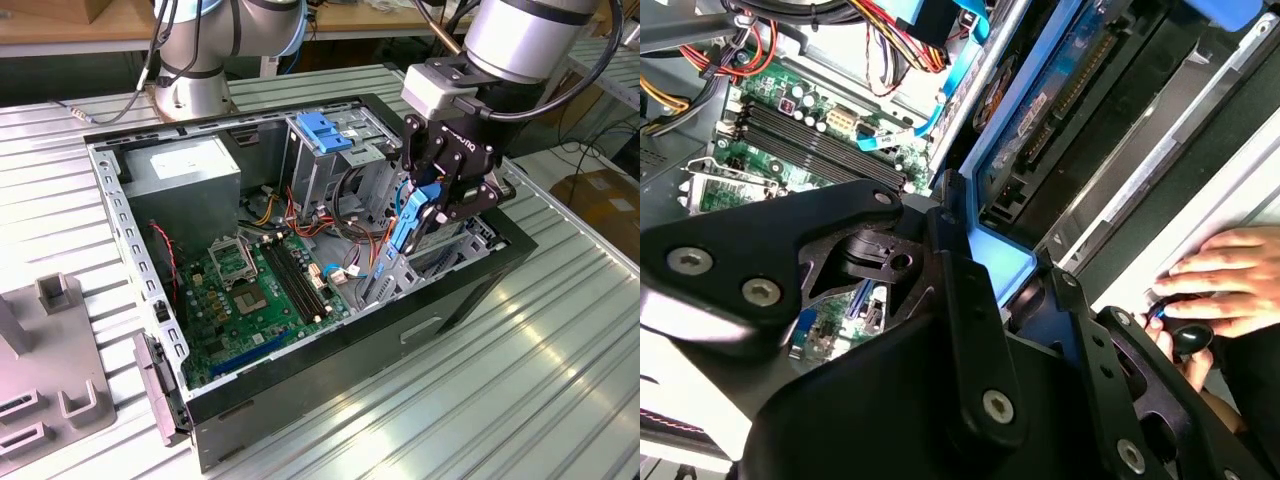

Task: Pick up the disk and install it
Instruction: 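Insert the disk into the insertion slot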

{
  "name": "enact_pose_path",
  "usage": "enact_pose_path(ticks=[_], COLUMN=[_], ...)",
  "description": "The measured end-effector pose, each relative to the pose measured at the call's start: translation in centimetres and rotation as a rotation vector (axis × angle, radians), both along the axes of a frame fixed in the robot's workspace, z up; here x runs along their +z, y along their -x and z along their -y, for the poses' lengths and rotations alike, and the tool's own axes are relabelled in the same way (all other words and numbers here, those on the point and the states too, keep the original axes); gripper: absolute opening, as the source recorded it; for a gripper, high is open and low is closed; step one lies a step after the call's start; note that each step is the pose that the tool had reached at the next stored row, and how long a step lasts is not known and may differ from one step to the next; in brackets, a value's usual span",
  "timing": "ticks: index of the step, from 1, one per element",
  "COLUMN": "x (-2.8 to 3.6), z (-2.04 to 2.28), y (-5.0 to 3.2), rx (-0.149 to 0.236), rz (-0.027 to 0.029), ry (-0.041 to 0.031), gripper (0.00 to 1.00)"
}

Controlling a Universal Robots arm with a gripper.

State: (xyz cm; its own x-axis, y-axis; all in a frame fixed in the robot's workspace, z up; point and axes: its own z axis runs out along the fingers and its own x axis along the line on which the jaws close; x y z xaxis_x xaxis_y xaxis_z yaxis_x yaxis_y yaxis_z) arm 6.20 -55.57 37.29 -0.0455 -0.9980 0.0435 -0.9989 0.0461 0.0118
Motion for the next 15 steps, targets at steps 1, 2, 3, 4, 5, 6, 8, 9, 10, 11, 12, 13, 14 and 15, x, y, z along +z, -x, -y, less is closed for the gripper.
enact_pose_path(ticks=[1, 2, 3, 4, 5, 6, 8, 9, 10, 11, 12, 13, 14, 15], x=[0.00, 0.00, 0.00, 0.00, 0.00, 0.00, -0.01, -0.01, -0.01, 0.00, -0.01, -0.01, -0.01, 0.00], z=[0.00, 0.00, 0.00, 0.00, 0.00, 0.00, 0.00, 0.00, 0.00, 0.00, 0.00, 0.00, 0.00, 0.00], y=[0.00, 0.00, 0.00, 0.00, 0.00, 0.00, 0.00, 0.00, 0.00, 0.00, 0.00, 0.00, 0.00, 0.00], rx=[0.000, 0.000, 0.000, 0.000, 0.000, 0.000, 0.000, 0.000, 0.000, 0.000, 0.000, 0.000, 0.000, 0.000], rz=[0.0000, -0.0001, 0.0000, 0.0000, 0.0000, -0.0001, 0.0000, 0.0000, 0.0000, 0.0000, 0.0000, 0.0000, 0.0000, 0.0000], ry=[0.0001, 0.0000, 0.0000, 0.0001, 0.0001, 0.0001, 0.0000, 0.0000, 0.0001, 0.0004, 0.0000, 0.0002, 0.0001, 0.0002], gripper=[0.37, 0.37, 0.37, 0.37, 0.37, 0.37, 0.37, 0.37, 0.38, 0.45, 0.45, 0.45, 0.45, 0.45])
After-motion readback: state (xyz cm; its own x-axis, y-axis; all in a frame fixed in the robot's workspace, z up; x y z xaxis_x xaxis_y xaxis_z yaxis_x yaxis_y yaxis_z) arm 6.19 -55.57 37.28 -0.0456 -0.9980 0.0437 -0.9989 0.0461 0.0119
